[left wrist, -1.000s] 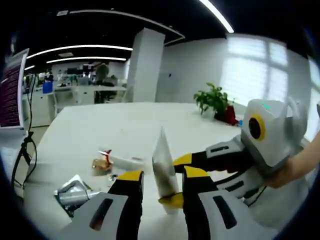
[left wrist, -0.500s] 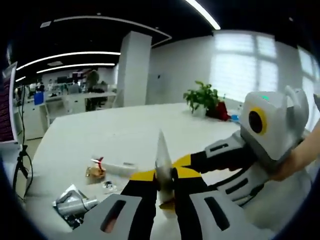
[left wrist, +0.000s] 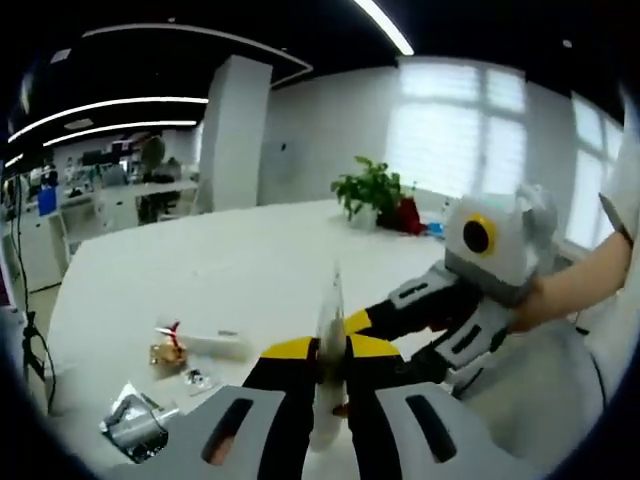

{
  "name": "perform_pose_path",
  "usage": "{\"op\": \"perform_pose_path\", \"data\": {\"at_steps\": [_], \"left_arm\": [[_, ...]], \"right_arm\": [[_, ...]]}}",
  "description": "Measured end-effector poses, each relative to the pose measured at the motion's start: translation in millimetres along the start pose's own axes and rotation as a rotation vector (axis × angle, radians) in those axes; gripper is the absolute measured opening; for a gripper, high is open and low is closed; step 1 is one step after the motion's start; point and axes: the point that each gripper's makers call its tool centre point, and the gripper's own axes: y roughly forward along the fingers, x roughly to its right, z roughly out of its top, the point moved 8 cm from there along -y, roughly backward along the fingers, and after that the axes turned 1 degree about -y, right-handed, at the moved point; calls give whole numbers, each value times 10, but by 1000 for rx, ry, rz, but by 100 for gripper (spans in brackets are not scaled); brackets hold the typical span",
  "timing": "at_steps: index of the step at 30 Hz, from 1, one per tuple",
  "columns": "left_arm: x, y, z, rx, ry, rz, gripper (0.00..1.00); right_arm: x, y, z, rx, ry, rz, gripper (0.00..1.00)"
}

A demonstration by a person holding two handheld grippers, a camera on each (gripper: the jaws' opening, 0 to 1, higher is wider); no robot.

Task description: Arrange the skincare products in the storage area until every visible bottle or jar stands upright without overlapping.

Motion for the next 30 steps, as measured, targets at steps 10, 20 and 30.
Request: {"op": "perform_pose_path", "data": {"at_steps": [10,20,30], "left_arm": [[191,4,152,54,40,-252,8],[197,13,196,114,-28,-366,8],[210,125,144,83,-2,-429,8]], "right_arm": [[91,-179,11,104,56,181,31],[34,-273,116,123,-23,270,26],[50,-296,44,84,-67,250,24]]}}
